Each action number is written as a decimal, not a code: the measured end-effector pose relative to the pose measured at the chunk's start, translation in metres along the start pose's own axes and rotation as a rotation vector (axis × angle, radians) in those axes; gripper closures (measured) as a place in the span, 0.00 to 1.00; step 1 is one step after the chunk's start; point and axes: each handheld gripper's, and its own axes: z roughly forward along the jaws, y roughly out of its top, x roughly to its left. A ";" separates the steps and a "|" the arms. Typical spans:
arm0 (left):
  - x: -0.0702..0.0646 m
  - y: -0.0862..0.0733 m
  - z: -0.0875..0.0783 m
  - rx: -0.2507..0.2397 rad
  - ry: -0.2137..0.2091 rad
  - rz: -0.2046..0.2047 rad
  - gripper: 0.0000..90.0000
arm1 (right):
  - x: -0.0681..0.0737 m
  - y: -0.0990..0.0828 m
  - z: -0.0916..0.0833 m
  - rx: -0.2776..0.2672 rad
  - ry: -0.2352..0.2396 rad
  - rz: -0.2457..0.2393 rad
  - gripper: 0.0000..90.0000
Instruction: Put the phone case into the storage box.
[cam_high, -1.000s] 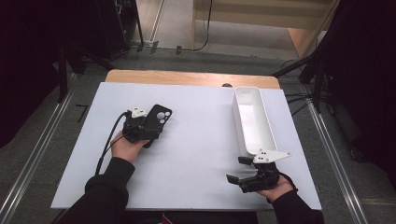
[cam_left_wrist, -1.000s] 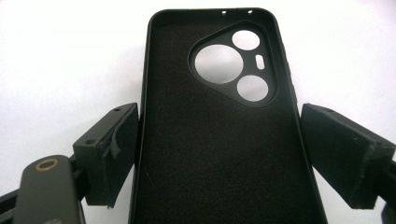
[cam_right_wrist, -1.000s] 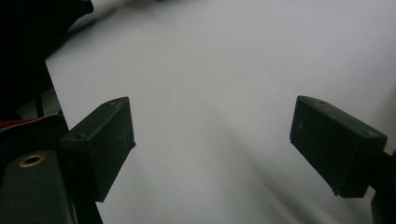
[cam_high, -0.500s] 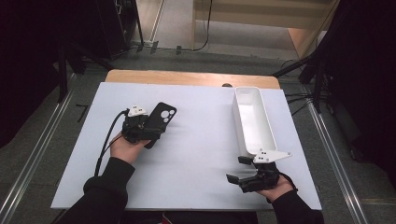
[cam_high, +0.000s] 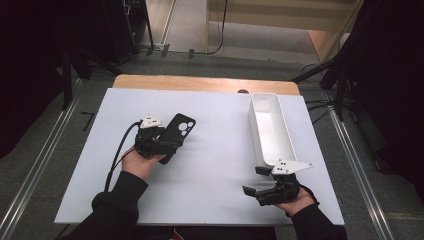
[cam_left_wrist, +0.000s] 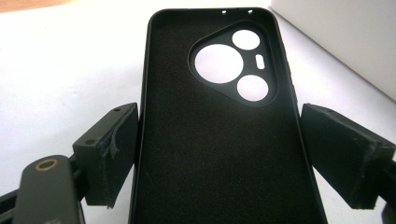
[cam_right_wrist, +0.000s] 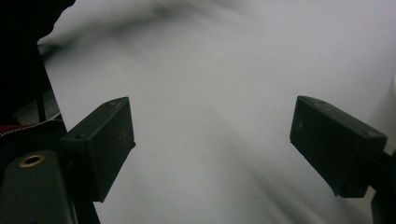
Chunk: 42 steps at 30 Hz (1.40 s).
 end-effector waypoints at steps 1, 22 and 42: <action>-0.002 0.000 -0.001 -0.003 -0.001 0.004 0.15 | 0.000 0.000 0.000 -0.001 0.000 0.000 0.14; -0.044 -0.013 -0.002 -0.046 -0.002 0.037 0.15 | 0.011 0.013 0.003 -0.028 -0.019 -0.010 0.14; -0.055 -0.020 -0.004 -0.092 -0.008 0.006 0.15 | 0.014 0.041 0.008 -0.020 -0.054 -0.005 0.14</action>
